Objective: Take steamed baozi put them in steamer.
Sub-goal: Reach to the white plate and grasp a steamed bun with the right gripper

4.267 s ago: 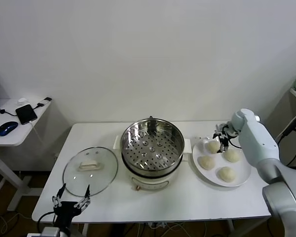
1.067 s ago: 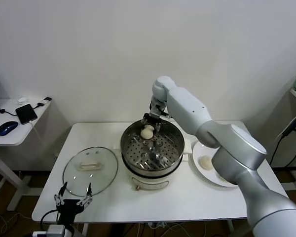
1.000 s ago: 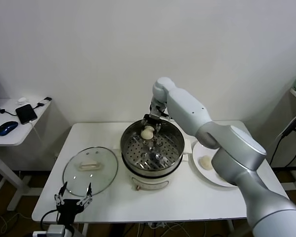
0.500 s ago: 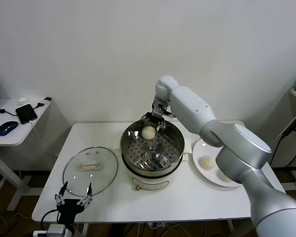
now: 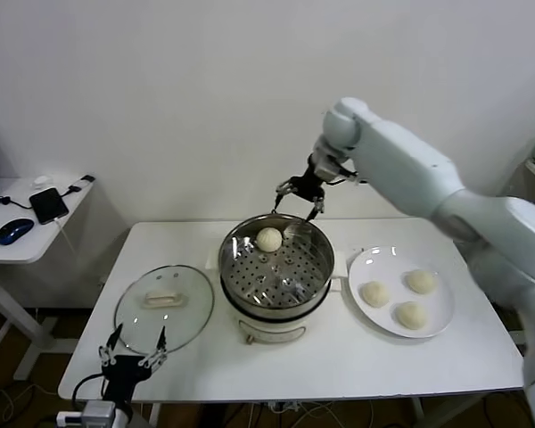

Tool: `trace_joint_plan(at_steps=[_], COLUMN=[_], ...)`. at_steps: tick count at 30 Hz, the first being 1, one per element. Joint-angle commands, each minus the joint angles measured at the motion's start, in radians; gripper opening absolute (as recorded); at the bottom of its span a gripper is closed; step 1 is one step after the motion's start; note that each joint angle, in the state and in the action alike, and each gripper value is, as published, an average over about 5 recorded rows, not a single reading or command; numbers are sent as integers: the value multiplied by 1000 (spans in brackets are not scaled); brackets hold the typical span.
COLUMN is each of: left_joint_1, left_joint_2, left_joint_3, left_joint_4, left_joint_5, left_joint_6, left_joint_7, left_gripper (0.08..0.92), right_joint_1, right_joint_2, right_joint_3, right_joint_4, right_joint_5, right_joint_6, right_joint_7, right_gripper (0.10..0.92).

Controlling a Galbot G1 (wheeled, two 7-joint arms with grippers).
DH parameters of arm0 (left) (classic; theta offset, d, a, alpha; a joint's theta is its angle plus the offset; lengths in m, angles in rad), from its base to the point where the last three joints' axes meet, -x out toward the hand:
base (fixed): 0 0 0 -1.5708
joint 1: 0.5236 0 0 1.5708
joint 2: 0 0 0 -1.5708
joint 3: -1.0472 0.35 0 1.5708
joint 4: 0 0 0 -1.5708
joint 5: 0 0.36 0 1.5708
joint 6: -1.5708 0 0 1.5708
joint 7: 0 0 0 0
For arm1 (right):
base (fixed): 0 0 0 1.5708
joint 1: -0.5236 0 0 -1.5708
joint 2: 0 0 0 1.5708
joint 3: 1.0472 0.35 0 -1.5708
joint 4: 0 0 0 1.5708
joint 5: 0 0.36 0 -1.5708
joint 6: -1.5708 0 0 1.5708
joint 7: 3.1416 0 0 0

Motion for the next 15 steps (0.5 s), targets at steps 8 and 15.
trace_joint_plan(at_steps=[8, 15], left_joint_1=[2, 6], left_joint_2=[12, 15], left_joint_3=[2, 4], left_joint_4=[-14, -20], left_joint_5=[-19, -21], left_joint_6=[19, 25], left_joint_7=[20, 25], left_gripper=[823, 823], right_joint_1=[-56, -252], right_joint_2=[-435, -497], right_joint_3=[34, 143], right_joint_4=[356, 415], right_joint_5=[120, 11], right_joint_6=[-1205, -1236], right_joint_7=[-60, -10], right_gripper=[823, 823])
